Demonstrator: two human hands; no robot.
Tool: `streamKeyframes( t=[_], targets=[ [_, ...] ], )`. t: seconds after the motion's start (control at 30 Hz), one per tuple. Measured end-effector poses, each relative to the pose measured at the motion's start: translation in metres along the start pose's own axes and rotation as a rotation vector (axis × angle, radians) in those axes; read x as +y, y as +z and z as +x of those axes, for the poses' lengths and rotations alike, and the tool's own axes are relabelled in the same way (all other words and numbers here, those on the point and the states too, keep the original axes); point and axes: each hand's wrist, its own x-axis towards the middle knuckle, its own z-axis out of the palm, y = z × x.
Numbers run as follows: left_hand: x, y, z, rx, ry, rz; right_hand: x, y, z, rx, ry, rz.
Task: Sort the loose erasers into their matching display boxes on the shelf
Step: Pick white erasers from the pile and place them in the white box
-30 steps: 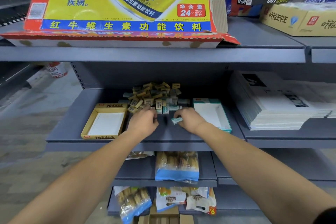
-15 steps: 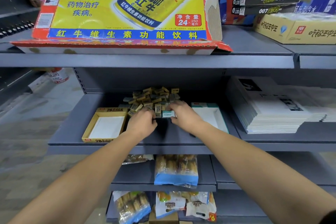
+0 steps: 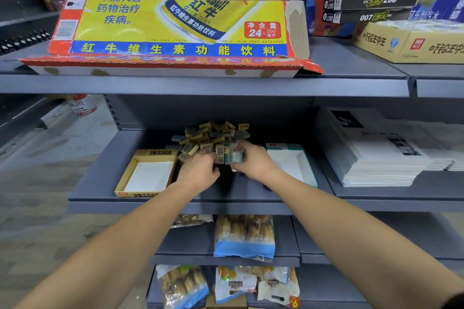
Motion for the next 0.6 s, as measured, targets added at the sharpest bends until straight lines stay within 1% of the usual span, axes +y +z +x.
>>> streamKeyframes(
  t=[0.07,0.13,0.17,0.37,0.43,0.5,0.6],
  targets=[
    [-0.001,0.001,0.001,-0.045,0.001,-0.019,-0.001,0.0,0.001,0.004,0.132,0.178],
    [-0.002,0.004,0.0,-0.103,0.009,-0.057,-0.004,-0.002,0.0,-0.076,0.252,0.416],
    [-0.002,0.005,0.0,-0.115,0.019,-0.068,-0.005,-0.002,0.0,-0.104,0.267,0.463],
    [0.002,0.004,0.001,-0.029,0.127,-0.099,-0.001,0.004,0.0,-0.152,0.228,0.397],
    [0.002,0.002,0.0,-0.015,0.145,-0.099,-0.001,0.001,-0.003,-0.163,0.165,0.293],
    [0.002,0.001,0.001,0.011,0.145,-0.112,0.0,-0.005,-0.008,-0.122,0.007,0.134],
    [0.004,-0.001,0.003,0.056,0.16,-0.121,0.005,-0.016,-0.013,-0.065,-0.245,-0.013]
  ],
)
